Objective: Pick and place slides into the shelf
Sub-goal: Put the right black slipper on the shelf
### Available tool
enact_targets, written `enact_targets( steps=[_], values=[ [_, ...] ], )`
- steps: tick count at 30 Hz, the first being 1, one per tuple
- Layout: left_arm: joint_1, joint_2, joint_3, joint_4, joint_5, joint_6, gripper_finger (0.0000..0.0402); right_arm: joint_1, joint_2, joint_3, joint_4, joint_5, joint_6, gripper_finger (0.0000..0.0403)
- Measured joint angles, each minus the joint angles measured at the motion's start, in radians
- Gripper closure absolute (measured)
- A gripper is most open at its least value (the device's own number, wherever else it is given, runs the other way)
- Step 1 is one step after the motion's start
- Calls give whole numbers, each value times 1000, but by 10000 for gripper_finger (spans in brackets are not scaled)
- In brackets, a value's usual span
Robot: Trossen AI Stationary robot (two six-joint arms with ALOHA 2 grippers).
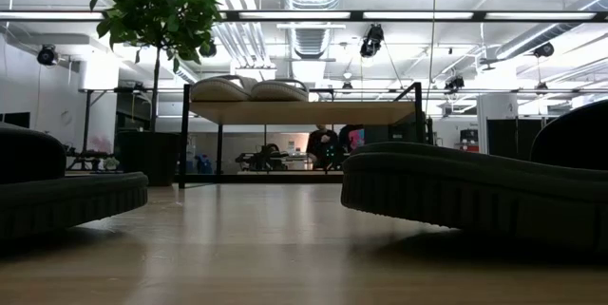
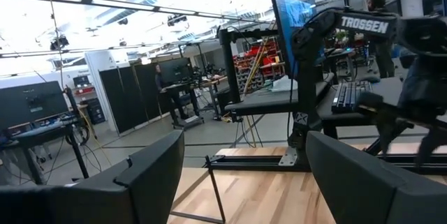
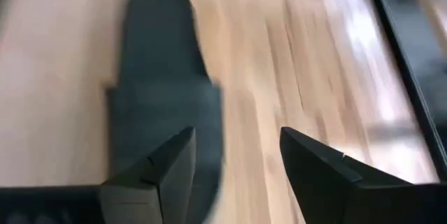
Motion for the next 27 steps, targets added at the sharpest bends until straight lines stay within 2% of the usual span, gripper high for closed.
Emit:
enact_targets(
  steps=[2,7,13,23,27],
  values=[
    [0,0,0,0,0,0,118,10,21,20,-70,-56,84,202],
    [0,0,0,-1,0,-5,118,48,55,4,-28,-100,98,212],
    [0,1,-1,-1,-1,-7,118,88,116,-8,-15,-92,121,221],
    [0,2,-2,-1,-1,-7,118,89,260,-14,-14,-81,104,225],
    [0,2,-2,-2,-1,-7,118,88,308,-14,-12,-34,98,227]
  ],
)
